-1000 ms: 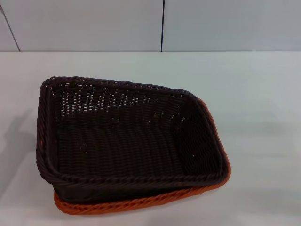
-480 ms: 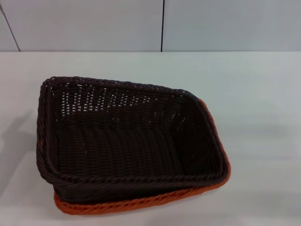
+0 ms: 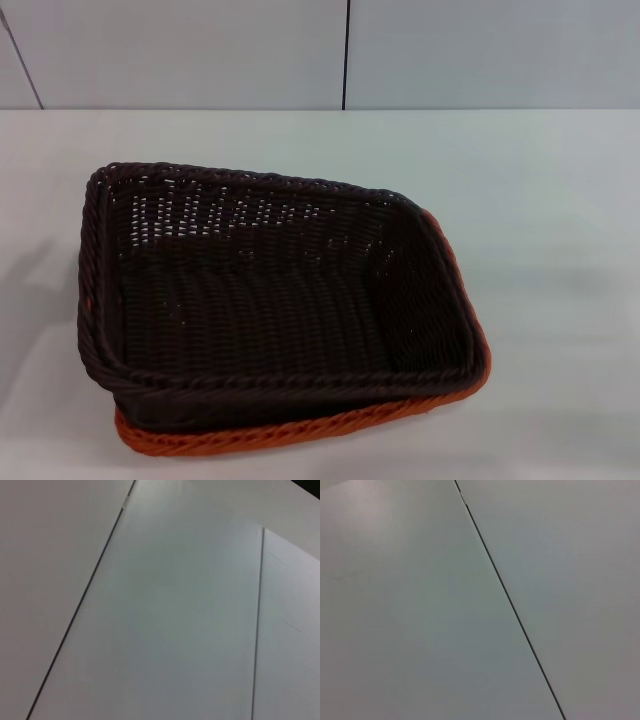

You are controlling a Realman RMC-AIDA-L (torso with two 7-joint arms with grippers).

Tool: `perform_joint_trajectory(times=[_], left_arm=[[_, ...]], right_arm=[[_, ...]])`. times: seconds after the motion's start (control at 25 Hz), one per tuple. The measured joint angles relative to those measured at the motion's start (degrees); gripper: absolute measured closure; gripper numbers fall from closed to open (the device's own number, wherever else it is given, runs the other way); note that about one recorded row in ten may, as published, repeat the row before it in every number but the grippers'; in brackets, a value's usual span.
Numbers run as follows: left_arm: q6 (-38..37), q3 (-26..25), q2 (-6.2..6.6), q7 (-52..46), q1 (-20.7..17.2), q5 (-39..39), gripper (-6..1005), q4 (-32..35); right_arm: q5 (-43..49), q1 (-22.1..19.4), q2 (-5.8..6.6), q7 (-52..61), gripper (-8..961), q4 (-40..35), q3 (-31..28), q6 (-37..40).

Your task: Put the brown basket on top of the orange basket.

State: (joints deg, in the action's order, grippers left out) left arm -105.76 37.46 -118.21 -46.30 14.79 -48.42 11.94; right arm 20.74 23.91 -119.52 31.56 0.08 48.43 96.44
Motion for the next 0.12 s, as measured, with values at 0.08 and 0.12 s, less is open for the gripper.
perform_joint_trajectory(times=[0.08, 0.12], left_arm=[[0.0, 0.0, 0.00, 0.0, -0.2, 0.4, 246, 0.0], [0.0, 0.0, 0.00, 0.0, -0.2, 0.4, 246, 0.0]], right_arm=[[0.1, 0.0, 0.00, 0.2, 446, 0.0, 0.0, 0.4], [0.2, 0.1, -0.01, 0.7, 446, 0.1, 0.0, 0.7]])
